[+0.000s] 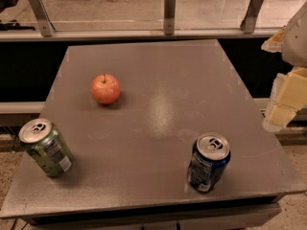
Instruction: Move apple near pepsi can
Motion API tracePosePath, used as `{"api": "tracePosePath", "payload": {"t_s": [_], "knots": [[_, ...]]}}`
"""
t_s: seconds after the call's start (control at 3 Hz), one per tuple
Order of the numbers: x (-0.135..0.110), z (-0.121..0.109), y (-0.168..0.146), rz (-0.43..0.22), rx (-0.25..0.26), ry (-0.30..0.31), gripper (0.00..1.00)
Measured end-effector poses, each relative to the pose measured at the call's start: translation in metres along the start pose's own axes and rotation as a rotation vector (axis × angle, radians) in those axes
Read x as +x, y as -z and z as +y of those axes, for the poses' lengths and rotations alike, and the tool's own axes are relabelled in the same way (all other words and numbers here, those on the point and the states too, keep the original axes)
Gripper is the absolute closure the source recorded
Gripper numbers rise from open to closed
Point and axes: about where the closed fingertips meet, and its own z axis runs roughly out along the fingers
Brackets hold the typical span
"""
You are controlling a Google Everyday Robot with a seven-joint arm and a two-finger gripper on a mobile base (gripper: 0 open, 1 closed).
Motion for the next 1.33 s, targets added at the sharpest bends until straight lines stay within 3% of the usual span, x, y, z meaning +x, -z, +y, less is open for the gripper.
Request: {"api": "tracePosePath", "payload": {"t_s": [0.33, 0.67, 1.33], "knots": [[0.0, 0.0, 0.0, 0.0, 0.0, 0.0, 0.0], [-0.02, -0.015, -0.007, -0.051, 0.007, 0.021, 0.0], [-0.098, -0.064, -0.05, -0.2, -0.008, 0.099, 0.0]]}}
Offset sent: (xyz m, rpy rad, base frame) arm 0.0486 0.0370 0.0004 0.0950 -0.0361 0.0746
